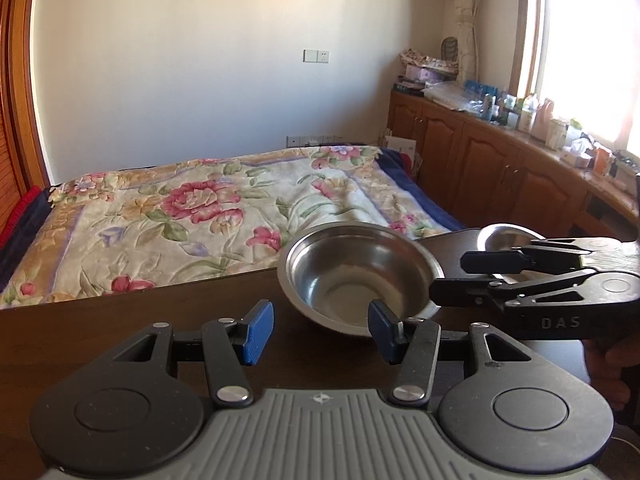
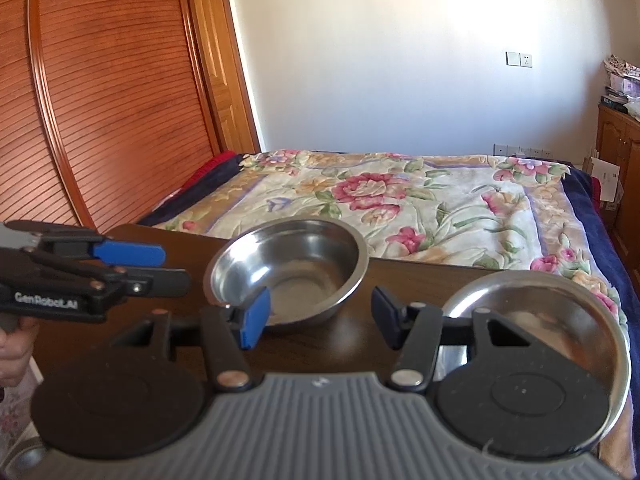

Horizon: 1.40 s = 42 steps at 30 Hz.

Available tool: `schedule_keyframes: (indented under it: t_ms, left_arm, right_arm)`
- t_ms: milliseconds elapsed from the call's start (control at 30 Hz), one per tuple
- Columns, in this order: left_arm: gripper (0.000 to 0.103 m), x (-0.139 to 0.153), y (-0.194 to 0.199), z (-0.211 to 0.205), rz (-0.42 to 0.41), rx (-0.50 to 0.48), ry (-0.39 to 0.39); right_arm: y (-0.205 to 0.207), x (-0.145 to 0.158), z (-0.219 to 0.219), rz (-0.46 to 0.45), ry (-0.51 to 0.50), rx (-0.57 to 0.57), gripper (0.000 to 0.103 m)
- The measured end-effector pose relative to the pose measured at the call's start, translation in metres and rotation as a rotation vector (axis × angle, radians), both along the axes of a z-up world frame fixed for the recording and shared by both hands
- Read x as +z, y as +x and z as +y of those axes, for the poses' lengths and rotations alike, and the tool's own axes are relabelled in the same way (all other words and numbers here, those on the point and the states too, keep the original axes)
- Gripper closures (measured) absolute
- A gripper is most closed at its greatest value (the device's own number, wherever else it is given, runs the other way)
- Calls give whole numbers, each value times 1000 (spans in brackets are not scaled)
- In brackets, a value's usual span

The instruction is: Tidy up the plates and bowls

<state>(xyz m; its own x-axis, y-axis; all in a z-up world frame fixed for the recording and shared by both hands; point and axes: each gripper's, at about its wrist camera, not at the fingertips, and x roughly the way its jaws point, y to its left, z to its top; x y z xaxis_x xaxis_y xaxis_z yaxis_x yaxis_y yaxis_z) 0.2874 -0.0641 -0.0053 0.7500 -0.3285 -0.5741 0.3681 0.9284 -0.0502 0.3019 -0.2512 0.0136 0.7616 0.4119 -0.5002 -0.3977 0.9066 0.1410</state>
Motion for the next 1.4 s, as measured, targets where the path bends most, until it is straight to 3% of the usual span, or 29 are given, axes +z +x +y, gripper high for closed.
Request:
schedule_keyframes:
  t_ms: [767,967,1400]
  left_arm:
    - [53,-18,34,-14,74,8,-6]
    - [63,-19,35,-14,85,3,-9]
    - [67,-13,19,-11,90,-16,-4]
  right_arm:
    - [22,-7,9,75,-4,14,57]
    - [25,-9,8,91,11,20,58]
    - [16,-6,6,82,-3,22,67]
